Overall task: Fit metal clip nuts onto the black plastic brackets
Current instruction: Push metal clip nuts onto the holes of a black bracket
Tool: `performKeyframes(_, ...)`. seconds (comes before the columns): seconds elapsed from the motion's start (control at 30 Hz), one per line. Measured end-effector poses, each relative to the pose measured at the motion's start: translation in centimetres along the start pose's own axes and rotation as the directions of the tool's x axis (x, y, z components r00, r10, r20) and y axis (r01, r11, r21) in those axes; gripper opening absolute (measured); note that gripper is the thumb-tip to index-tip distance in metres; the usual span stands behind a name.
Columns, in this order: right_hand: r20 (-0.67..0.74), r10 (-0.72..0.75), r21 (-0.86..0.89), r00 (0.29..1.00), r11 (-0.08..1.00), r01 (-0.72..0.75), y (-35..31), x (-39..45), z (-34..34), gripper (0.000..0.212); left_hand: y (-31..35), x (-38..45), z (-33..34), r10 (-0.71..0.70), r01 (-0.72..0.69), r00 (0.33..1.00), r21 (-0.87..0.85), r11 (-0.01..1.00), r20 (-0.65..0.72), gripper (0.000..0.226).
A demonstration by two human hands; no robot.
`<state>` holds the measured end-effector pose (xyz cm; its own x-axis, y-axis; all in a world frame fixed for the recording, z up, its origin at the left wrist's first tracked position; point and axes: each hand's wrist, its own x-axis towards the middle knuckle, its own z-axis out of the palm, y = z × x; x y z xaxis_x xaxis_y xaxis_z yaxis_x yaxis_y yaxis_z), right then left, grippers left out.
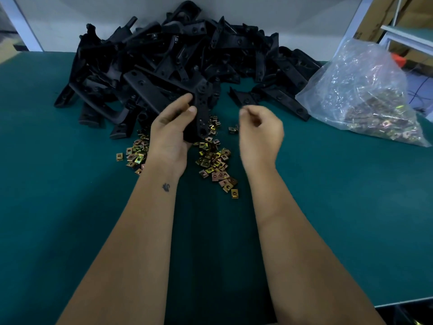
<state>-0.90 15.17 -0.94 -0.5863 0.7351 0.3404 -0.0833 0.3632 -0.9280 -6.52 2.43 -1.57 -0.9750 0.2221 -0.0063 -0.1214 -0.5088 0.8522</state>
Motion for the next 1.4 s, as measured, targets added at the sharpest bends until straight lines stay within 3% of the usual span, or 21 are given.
performKeyframes(0.07, -0.091, 0.094, -0.112, 0.991, 0.988, -0.104, 0.9, 1.2, -1.0, 0.016, 0.1, 0.1, -0.3, -0.001, 0.0, 1.0, -0.068, 0.998, -0.001, 0.025)
performKeyframes(0.17, -0.107, 0.035, -0.451, 0.994, 0.889, -0.08, 2.0, 1.9, -1.6, 0.042, 0.1, 0.0, -0.3, -0.013, 0.012, 1.0, -0.12, 0.993, -0.01, 0.025)
performKeyframes(0.27, 0.108, -0.108, -0.498, 0.988, 0.854, 0.148, 2.0, 1.5, -0.8, 0.043, 0.1, 0.0, -0.1, -0.023, 0.019, 0.999, -0.125, 0.992, -0.03, 0.024)
performKeyframes(0.37, 0.387, -0.094, -0.603, 0.917, 0.727, 0.329, 2.5, 1.3, -0.3, 0.042, 0.0, 0.0, 0.0, -0.047, 0.04, 0.998, -0.142, 0.989, -0.046, 0.021)
performKeyframes(0.43, 0.446, -0.052, -0.684, 0.893, 0.624, 0.378, 2.9, 1.5, -0.2, 0.037, 0.0, 0.0, 0.0, -0.057, 0.05, 0.997, -0.145, 0.988, -0.049, 0.02)
performKeyframes(0.5, 0.432, -0.052, -0.698, 0.9, 0.612, 0.371, 2.9, 1.6, -0.1, 0.029, -0.1, 0.0, 0.1, -0.062, 0.055, 0.997, -0.135, 0.989, -0.046, 0.02)
performKeyframes(0.6, 0.387, -0.083, -0.663, 0.919, 0.668, 0.339, 2.6, 1.5, -0.1, 0.017, -0.2, 0.0, 0.1, -0.069, 0.063, 0.997, -0.13, 0.99, -0.04, 0.02)
performKeyframes(0.67, 0.337, -0.095, -0.56, 0.937, 0.78, 0.28, 2.2, 1.3, 0.0, 0.013, -0.2, 0.0, 0.1, -0.065, 0.06, 0.997, -0.128, 0.99, -0.034, 0.021)
performKeyframes(0.73, 0.252, -0.039, -0.277, 0.967, 0.954, 0.111, 1.5, 0.9, 0.2, 0.011, -0.1, -0.1, 0.2, -0.048, 0.045, 0.998, -0.089, 0.995, -0.035, 0.022)
performKeyframes(0.77, 0.226, 0.003, -0.117, 0.974, 0.993, 0.024, 1.1, 0.7, 0.2, 0.015, -0.2, -0.2, 0.3, -0.036, 0.034, 0.999, -0.047, 0.998, -0.039, 0.022)
performKeyframes(0.83, 0.213, 0.033, 0.062, 0.976, 0.997, -0.047, 0.5, 0.4, 0.3, 0.02, -0.3, -0.4, 0.5, -0.018, 0.021, 0.999, 0.065, 0.998, -0.048, 0.023)
performKeyframes(0.97, 0.237, -0.008, 0.213, 0.971, 0.976, -0.045, -0.1, 0.0, 0.3, 0.023, -0.3, -0.9, 1.0, 0.019, -0.006, 0.998, 0.21, 0.978, -0.056, 0.018)
performKeyframes(1.1, 0.291, -0.126, 0.248, 0.948, 0.967, 0.052, -0.6, -0.6, 0.7, 0.024, -0.2, -1.1, 1.1, 0.033, -0.029, 0.999, 0.255, 0.966, -0.01, 0.009)
performKeyframes(1.17, 0.292, -0.159, 0.271, 0.943, 0.959, 0.077, -0.8, -0.9, 0.9, 0.024, -0.2, -1.1, 1.2, 0.04, -0.042, 0.999, 0.244, 0.969, 0.014, 0.017)
performKeyframes(1.4, 0.336, -0.131, 0.24, 0.933, 0.97, 0.05, -0.9, -0.9, 0.9, 0.026, 0.0, -1.3, 1.1, 0.063, -0.075, 0.996, 0.2, 0.977, 0.065, 0.03)
